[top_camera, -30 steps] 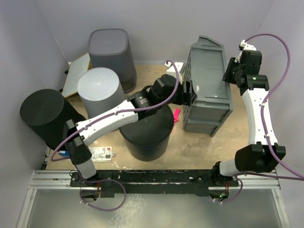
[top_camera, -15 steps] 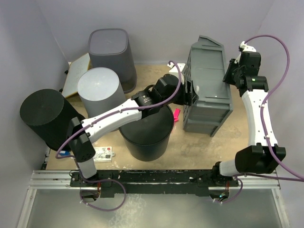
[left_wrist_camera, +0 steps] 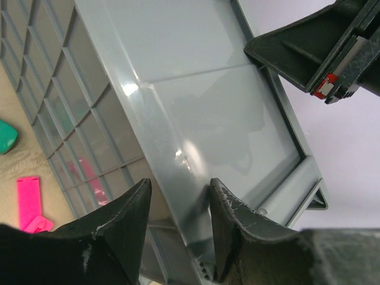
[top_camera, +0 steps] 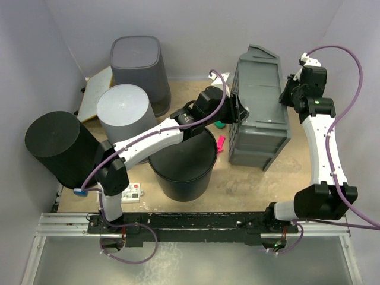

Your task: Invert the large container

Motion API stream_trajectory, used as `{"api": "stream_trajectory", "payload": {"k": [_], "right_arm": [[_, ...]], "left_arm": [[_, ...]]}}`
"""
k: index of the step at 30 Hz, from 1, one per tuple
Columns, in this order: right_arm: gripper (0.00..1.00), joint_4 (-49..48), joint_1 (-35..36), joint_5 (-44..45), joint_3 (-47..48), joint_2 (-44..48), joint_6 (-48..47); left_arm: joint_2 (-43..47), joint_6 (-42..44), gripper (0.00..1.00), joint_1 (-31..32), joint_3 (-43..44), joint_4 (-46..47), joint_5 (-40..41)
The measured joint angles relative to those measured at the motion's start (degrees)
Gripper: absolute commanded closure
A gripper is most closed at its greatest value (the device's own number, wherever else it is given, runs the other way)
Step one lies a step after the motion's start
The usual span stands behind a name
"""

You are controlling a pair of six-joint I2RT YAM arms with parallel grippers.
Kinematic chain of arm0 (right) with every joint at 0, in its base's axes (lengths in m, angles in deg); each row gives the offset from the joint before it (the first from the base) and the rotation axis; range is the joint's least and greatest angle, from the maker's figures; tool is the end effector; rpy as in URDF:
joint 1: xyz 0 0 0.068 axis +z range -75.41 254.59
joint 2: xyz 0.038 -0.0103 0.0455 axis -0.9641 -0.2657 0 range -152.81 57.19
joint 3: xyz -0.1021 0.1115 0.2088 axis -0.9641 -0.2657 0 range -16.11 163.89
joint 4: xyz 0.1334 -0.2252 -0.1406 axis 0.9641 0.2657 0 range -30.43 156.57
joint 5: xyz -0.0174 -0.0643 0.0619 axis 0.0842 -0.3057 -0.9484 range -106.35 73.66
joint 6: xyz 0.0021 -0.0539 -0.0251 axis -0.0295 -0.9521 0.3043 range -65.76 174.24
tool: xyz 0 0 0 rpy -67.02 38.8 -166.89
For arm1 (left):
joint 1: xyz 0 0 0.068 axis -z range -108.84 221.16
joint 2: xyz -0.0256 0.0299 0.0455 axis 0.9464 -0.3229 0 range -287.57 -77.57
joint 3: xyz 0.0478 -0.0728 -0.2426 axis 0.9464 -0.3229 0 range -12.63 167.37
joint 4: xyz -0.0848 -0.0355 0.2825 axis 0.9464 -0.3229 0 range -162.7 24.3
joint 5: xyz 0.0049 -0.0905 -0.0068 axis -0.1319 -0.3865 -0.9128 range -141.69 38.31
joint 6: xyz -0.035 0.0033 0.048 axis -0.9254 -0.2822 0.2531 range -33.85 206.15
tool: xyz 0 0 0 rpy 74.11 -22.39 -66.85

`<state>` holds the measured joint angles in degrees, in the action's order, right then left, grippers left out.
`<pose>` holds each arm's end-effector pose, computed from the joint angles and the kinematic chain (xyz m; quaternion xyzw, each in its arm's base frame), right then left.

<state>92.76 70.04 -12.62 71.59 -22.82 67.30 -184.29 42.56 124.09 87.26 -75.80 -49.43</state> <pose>0.3539 -0.0310 0.4049 0.1465 0.8327 0.0122 0.5339 0.2978 -0.3913 0.3432 0.0536 0.8016 -0.4336 0.4080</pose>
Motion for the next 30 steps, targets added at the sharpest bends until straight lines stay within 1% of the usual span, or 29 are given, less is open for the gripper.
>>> {"api": "stream_trajectory", "payload": {"k": [2, 4, 7, 9, 16, 21, 22, 26, 28, 30], "right_arm": [[1.00, -0.1, 0.0, 0.0, -0.1, 0.1, 0.0], [1.00, -0.5, 0.0, 0.3, -0.4, 0.2, 0.2], [1.00, -1.5, -0.3, 0.9, -1.4, 0.6, 0.5], [1.00, -2.5, -0.8, 2.2, -2.3, 1.0, 0.8], [1.00, -7.2, -4.3, -2.6, -7.6, 4.5, 5.6], [1.00, -12.3, -8.5, -7.3, -12.6, 7.1, 8.3], [1.00, -13.0, -9.0, -7.8, -13.0, 7.2, 8.5], [1.00, -14.3, -9.7, -9.3, -13.8, 7.3, 9.2], [1.00, -14.6, -9.7, -9.8, -13.9, 7.3, 9.4], [1.00, -15.0, -9.7, -9.9, -14.2, 7.3, 9.5]], "left_arm": [[-0.9, -0.6, 0.69, -0.1, 0.9, 0.6, -0.6], [-1.3, -1.1, 0.80, -0.3, 1.6, 0.7, -1.0], [-2.0, -3.0, 0.94, -0.5, 2.6, 0.5, -1.8], [-2.8, -3.8, 1.00, -0.9, 4.3, 0.3, -1.8], [-7.7, -4.0, 1.00, -1.1, 12.7, 3.6, -5.6], [-10.7, -4.1, 0.99, -0.7, 17.2, 4.0, -8.1], [-10.7, -3.7, 0.92, -0.7, 17.3, 3.5, -8.0], [-10.7, -0.9, 0.75, -0.7, 18.2, -0.3, -5.3], [-10.6, 0.4, 0.71, -0.8, 18.7, -3.0, -3.3], [-10.2, 1.4, 0.68, -1.0, 18.7, -5.3, -1.7]]}}
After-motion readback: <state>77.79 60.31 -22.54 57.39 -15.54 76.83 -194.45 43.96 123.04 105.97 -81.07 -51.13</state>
